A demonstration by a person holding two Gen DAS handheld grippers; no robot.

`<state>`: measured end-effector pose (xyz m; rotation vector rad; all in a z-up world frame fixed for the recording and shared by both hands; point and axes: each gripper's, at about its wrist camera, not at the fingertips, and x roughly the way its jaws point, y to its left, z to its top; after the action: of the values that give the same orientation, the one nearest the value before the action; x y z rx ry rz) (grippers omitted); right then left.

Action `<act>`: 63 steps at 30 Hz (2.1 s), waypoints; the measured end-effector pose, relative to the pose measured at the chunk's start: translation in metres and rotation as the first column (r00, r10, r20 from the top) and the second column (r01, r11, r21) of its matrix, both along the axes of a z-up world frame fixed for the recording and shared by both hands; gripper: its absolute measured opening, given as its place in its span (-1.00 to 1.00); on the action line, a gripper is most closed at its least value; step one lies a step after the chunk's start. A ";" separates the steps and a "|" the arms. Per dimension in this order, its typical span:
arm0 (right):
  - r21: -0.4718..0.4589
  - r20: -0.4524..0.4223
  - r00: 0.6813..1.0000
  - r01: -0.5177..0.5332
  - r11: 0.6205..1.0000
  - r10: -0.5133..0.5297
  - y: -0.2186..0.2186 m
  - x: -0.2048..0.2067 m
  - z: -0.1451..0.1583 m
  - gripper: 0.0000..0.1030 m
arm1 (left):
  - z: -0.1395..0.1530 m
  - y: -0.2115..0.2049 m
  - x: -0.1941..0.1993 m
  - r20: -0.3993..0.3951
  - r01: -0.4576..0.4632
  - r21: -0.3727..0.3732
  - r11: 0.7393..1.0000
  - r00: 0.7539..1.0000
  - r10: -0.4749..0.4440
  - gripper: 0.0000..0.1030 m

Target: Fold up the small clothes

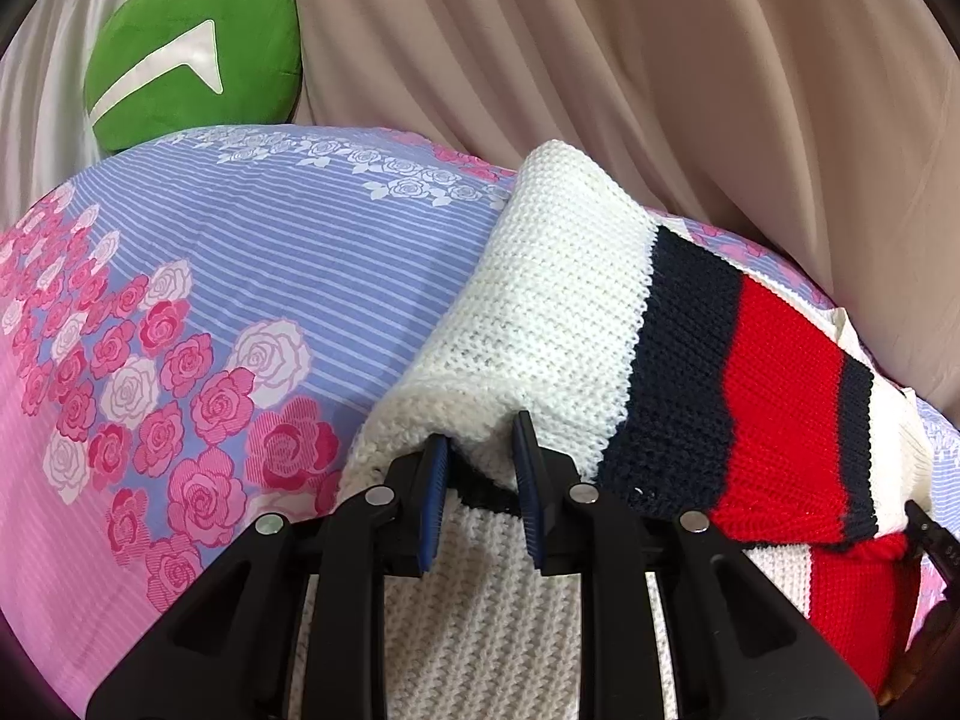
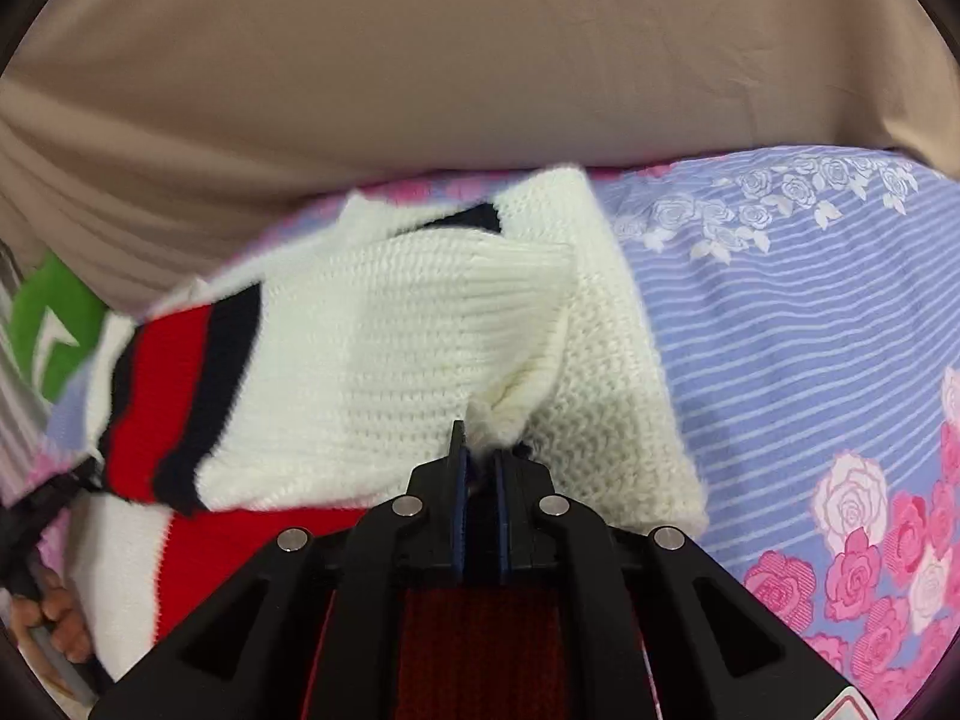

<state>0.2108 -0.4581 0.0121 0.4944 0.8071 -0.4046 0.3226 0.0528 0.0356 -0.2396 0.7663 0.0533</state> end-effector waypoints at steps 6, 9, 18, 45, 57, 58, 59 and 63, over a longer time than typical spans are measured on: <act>-0.014 0.045 0.999 0.031 0.999 -0.030 0.035 -0.041 0.027 -0.57 | 0.001 -0.006 -0.005 0.010 0.002 0.002 1.000 1.000 -0.002 -0.56; -0.036 0.036 0.999 0.008 0.999 -0.007 0.055 -0.090 0.039 -0.33 | 0.004 -0.002 -0.020 0.021 0.050 -0.040 0.998 0.999 -0.049 -0.20; 0.036 -0.082 0.996 -0.035 0.999 0.038 0.101 -0.261 0.014 -0.05 | 0.003 0.056 -0.177 -0.056 0.181 -0.075 0.980 0.981 -0.186 0.35; 0.001 0.426 0.896 -0.136 0.991 0.123 0.193 -0.352 0.104 -0.87 | 0.086 0.071 -0.345 0.197 0.394 -0.240 0.887 0.915 -0.353 -0.93; -0.235 0.718 0.624 -0.199 0.951 0.308 0.223 -0.439 0.218 -0.88 | 0.195 0.100 -0.449 0.581 0.476 -0.122 0.871 0.745 -0.326 -0.92; -0.230 0.728 0.613 -0.203 0.952 0.307 0.220 -0.437 0.222 -0.88 | 0.197 0.102 -0.445 0.581 0.471 -0.125 0.873 0.748 -0.321 -0.92; -0.223 0.730 0.614 -0.200 0.954 0.299 0.218 -0.433 0.222 -0.88 | 0.200 0.102 -0.436 0.574 0.455 -0.128 0.881 0.759 -0.309 -0.98; -0.154 0.681 0.698 -0.163 0.975 0.224 0.179 -0.383 0.207 -0.90 | 0.197 0.100 -0.373 0.497 0.355 -0.115 0.928 0.829 -0.255 -1.00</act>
<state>-0.1722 -0.2793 0.2190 0.4312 0.0932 -0.0281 -0.0500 0.1528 0.2329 -0.3064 0.3067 -0.3839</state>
